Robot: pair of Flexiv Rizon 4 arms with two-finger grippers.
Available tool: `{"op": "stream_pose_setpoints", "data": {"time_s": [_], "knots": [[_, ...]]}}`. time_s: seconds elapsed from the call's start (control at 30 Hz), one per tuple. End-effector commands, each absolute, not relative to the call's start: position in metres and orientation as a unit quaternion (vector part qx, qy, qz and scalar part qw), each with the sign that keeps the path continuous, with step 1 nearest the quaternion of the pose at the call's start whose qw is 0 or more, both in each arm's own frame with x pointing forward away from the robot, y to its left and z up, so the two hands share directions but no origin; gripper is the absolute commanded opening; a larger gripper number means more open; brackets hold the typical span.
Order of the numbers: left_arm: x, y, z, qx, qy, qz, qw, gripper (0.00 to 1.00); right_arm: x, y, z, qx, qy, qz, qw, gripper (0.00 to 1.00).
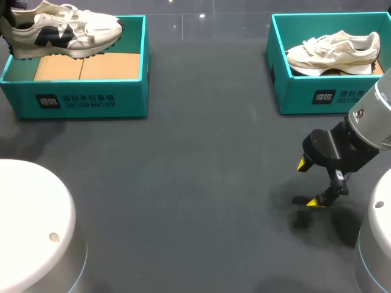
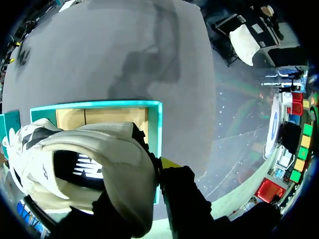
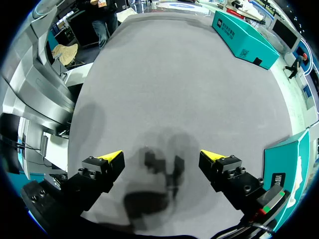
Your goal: Take the shoe out of the shoebox, open the shoe tongue, remove and reinsert the insole, then place the shoe into the shoebox
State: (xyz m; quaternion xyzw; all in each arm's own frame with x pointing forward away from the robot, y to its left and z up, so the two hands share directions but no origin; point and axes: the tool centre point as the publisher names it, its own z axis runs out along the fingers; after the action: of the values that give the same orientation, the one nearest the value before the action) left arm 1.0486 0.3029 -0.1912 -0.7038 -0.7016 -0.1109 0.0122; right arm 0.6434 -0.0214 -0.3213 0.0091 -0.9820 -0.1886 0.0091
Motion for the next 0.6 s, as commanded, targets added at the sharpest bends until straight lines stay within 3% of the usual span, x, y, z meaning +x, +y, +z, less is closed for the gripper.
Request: {"op": "stream_pose_setpoints", "data": {"time_s": [0.03, 0.6], "knots": [[1.065, 0.309, -0.199, -0.709, -0.698, -0.098, 0.016, 0.0, 0.641, -0.021, -0.321, 0.008, -0.982, -0.187, 0.007, 1.0], [1.069, 0.285, -0.249, -0.709, -0.692, -0.124, 0.06, 0.0, 0.641, -0.021, -0.321, 0.008, -0.982, -0.187, 0.007, 1.0]]}}
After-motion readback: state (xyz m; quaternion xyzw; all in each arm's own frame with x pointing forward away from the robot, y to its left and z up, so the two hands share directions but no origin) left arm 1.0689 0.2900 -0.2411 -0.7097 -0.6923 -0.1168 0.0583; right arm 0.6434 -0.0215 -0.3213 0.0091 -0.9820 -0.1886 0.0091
